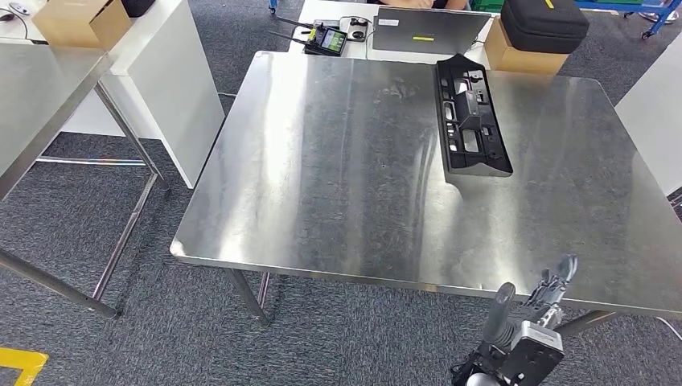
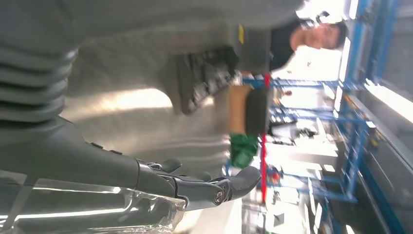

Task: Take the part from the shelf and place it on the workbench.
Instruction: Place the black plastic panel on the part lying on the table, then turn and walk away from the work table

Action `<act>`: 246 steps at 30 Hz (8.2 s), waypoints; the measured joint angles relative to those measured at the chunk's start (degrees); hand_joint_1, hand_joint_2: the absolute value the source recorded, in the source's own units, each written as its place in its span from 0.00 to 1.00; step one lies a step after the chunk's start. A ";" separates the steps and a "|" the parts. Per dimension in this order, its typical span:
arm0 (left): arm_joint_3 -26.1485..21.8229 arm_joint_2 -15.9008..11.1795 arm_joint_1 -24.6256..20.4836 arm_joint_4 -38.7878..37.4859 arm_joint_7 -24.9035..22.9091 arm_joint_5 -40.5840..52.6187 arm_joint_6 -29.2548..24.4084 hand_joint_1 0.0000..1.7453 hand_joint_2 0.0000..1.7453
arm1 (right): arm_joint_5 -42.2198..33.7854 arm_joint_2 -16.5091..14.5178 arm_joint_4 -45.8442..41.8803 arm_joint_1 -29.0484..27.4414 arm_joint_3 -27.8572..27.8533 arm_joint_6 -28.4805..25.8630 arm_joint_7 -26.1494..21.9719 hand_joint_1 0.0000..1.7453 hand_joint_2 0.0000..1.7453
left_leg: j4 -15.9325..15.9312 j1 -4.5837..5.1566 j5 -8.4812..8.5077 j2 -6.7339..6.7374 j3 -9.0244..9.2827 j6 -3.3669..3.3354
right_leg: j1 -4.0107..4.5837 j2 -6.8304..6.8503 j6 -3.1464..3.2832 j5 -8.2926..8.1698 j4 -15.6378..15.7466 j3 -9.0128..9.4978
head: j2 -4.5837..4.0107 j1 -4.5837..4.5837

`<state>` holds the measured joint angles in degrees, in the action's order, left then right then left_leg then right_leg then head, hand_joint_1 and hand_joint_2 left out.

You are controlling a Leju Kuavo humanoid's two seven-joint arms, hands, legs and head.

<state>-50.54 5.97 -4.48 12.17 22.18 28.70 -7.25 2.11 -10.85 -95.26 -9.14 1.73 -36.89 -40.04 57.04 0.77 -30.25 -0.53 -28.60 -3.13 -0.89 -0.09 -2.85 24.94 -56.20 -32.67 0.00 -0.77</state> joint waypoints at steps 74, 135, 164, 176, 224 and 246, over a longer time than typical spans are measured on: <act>-13.63 4.63 -0.27 0.26 -7.96 -4.37 -9.69 0.00 0.00 | -9.46 -1.36 42.40 16.76 3.99 15.96 7.86 0.00 0.00 | 0.89 -1.19 6.90 0.75 -7.90 0.07 | -0.08 0.33 -0.44 5.86 -14.23 -1.55 | 0.00 0.64; -8.70 2.81 0.10 0.26 -6.86 3.19 -6.54 0.00 0.00 | -11.67 2.05 34.59 8.78 -2.55 7.05 6.36 0.00 0.00 | 0.73 -2.15 7.36 1.24 -8.85 1.50 | -0.66 0.53 -0.82 7.07 -12.99 -0.19 | 0.00 0.50; -8.29 2.13 -0.67 0.08 -8.08 5.60 -6.39 0.00 0.00 | -13.00 2.75 33.76 7.35 -6.14 7.03 5.94 0.00 0.00 | -2.83 -1.71 4.92 1.15 -2.21 0.59 | -0.79 0.23 -0.02 7.62 -14.90 -3.99 | 0.00 0.69; -8.27 2.29 -0.69 -0.02 -8.08 5.67 -6.46 0.00 0.00 | -12.79 3.07 33.76 7.39 -6.52 7.10 5.96 0.00 0.00 | 11.40 -2.98 -2.14 0.90 -9.99 3.72 | -0.99 0.00 2.24 4.02 -1.79 2.50 | -0.01 0.49; -8.24 2.99 0.18 -0.11 -8.59 8.38 -6.00 0.00 0.00 | 5.11 8.66 74.87 15.58 -3.27 4.70 36.37 0.00 0.00 | -1.51 -1.53 3.74 2.26 -1.94 0.39 | -0.19 -0.62 1.23 7.98 -16.54 -7.54 | 0.00 1.04; -4.32 3.09 0.48 -0.52 -15.80 14.16 -7.23 0.00 0.00 | -1.12 9.75 84.31 11.41 -1.28 16.69 52.16 0.00 0.00 | 0.67 -2.41 0.49 -4.18 -0.56 3.07 | -0.39 -6.57 1.32 0.66 -1.11 0.03 | 0.00 0.81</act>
<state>-54.86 9.05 -4.00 11.65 6.38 42.86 -14.48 1.00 -1.09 -10.96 2.28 0.44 -20.20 12.11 57.71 -1.64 -29.77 -4.71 -29.15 -0.06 -1.28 -6.67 -1.53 25.60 -57.31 -32.64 0.00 0.04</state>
